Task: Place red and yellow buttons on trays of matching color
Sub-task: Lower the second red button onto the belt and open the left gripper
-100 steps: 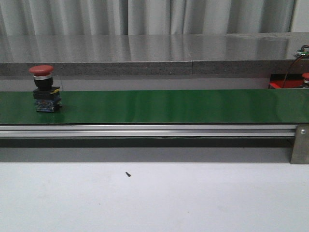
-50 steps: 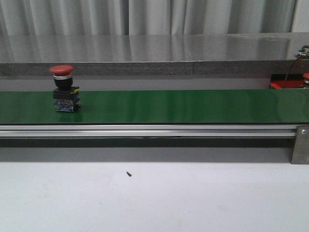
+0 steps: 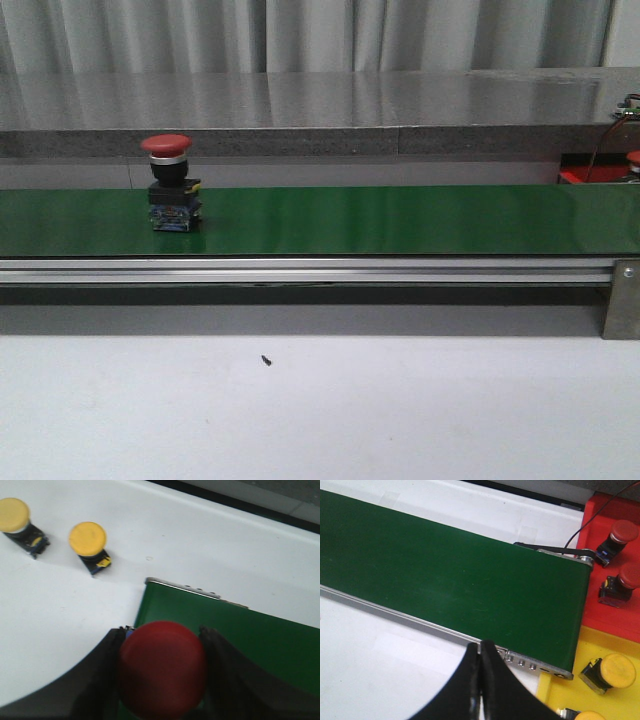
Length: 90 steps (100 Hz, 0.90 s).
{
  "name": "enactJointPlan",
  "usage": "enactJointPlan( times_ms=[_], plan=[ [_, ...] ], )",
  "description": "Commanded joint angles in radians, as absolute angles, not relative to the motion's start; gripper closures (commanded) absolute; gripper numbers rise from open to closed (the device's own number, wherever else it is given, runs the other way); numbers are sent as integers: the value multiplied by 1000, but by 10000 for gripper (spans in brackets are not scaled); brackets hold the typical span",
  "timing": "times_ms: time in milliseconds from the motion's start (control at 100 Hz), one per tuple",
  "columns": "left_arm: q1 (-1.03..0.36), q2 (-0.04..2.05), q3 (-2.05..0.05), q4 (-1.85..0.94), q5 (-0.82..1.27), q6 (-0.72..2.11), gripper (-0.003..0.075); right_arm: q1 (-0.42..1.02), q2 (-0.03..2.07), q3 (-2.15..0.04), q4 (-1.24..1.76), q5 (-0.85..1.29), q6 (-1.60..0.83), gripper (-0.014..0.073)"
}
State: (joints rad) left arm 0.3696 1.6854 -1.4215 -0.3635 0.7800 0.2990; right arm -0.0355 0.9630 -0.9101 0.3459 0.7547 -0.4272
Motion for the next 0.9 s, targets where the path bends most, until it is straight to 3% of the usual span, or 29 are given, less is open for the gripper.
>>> enactJointPlan(
  times_ms=[0, 310, 710, 810, 890],
  plan=[
    [321, 1624, -1406, -400, 696, 302, 680, -35, 946, -938, 357, 705, -434, 690],
    [214, 1624, -1307, -425, 624, 302, 680, -35, 946, -938, 357, 705, -434, 690],
    [208, 1662, -1260, -425, 628, 302, 671, -35, 946, -938, 357, 705, -434, 690],
    [208, 1677, -1260, -425, 635, 302, 629, -35, 946, -938, 357, 705, -434, 690],
    [208, 1681, -1260, -425, 641, 304, 533, -35, 946, -938, 357, 705, -434, 690]
  ],
)
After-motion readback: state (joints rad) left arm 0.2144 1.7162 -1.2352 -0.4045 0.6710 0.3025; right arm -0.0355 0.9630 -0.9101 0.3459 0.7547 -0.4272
